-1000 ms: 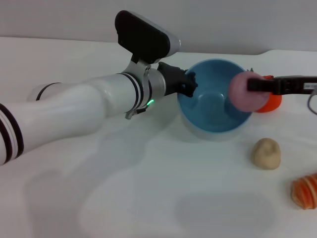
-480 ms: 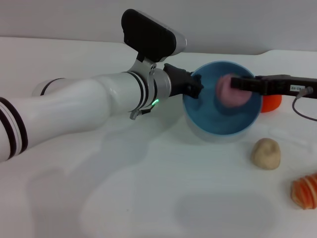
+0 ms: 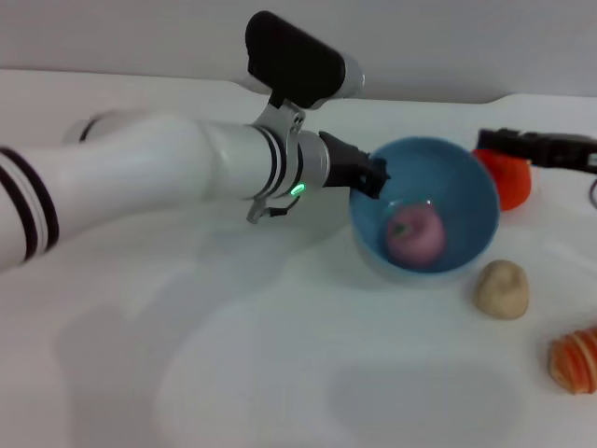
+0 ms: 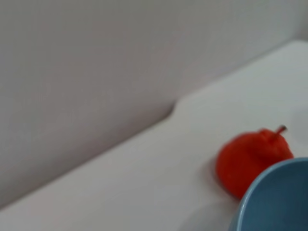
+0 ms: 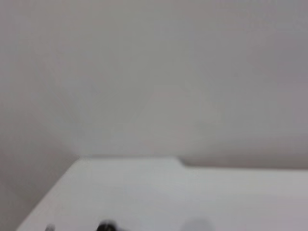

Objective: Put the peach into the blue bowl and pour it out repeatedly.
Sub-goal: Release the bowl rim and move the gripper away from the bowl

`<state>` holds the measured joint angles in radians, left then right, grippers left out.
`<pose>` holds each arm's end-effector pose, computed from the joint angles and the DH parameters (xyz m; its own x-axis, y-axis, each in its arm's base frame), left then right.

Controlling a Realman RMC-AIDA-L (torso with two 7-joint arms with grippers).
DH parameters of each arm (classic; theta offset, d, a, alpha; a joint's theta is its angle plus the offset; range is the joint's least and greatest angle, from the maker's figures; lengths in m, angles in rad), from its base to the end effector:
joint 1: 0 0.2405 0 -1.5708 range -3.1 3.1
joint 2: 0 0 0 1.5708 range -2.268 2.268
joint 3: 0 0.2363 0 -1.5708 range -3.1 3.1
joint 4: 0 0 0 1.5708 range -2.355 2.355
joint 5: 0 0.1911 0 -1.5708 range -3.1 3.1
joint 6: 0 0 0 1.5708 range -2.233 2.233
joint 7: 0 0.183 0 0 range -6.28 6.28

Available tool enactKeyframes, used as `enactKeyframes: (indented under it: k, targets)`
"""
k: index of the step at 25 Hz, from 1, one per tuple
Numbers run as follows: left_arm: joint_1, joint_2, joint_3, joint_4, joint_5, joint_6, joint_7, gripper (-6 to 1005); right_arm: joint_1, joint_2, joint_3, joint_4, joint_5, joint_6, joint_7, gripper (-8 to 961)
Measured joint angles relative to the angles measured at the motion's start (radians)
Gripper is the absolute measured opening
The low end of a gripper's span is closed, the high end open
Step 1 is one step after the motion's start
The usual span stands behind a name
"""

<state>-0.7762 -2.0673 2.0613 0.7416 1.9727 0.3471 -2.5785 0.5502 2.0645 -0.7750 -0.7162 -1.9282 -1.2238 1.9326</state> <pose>-0.1514 0.3919 -0.1461 0.8342 0.4977 0.2372 0.5451 -0.6797 -0.4907 0.2354 0.3787 -0.0040 0.4752 -0.6362 -0.6078 -0.8516 -0.5064 -0.1357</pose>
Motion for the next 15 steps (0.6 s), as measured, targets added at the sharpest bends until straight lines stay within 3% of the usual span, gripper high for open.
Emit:
enactKeyframes:
  k: [6, 15]
  targets:
    - [-0.066, 0.002, -0.14, -0.001, 0.076, 0.25, 0.0, 0, -0.085, -0.001, 0.076, -0.042, 0.029, -0.008, -0.005, 458]
    - [-0.106, -0.007, -0.132, -0.034, 0.106, 0.308, -0.005, -1, -0.159, 0.007, 0.096, -0.027, 0.05, -0.02, -0.007, 459]
